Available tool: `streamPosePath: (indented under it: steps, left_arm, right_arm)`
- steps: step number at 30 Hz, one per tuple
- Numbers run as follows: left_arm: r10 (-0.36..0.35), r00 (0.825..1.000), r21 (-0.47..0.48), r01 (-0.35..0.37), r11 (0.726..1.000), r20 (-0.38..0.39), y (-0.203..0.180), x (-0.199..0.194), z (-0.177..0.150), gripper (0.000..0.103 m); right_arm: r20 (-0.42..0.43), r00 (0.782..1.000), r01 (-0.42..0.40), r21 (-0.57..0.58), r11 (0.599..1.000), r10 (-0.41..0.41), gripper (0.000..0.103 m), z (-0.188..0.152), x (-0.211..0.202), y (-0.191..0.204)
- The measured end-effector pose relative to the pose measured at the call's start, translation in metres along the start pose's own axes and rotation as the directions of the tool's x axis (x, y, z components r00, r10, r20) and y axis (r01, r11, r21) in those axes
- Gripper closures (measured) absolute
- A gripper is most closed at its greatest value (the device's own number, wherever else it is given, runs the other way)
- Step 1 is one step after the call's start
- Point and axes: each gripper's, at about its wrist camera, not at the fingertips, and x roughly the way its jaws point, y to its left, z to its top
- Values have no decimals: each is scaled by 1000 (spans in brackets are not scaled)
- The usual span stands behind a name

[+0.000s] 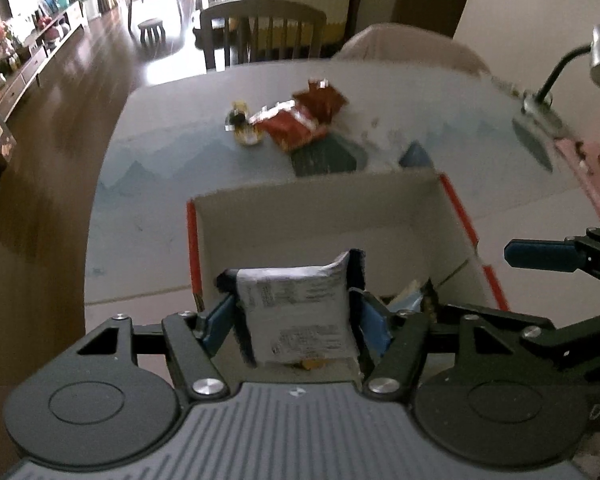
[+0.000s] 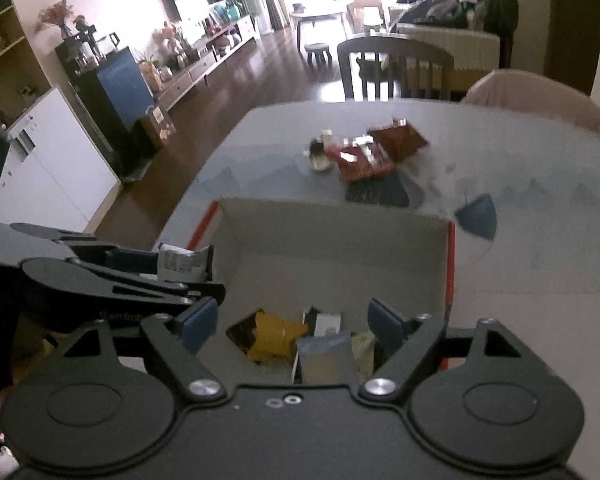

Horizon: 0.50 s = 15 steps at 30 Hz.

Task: Organize snacks
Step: 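Withdraw both grippers from the box toward the remaining snacks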

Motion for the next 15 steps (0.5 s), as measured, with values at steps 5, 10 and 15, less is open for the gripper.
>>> streamPosePath:
  steps: [5,10,15]
  left_arm:
    - [-1,997,-9,2,1000,72,6,-20,15,30]
    - [-15,992,-40,20,999,122,17,-26,35,28]
    - [-7,986,-76,20,997,164,25,-19,59,21]
  right_arm:
    - [49,999,-7,-14,1000,8,15,19,-12,4]
    - [86,996,-16,-15,1000,17,3,43,-20,0]
    - [101,995,-9,-53,999,14,0,68,-15,-5]
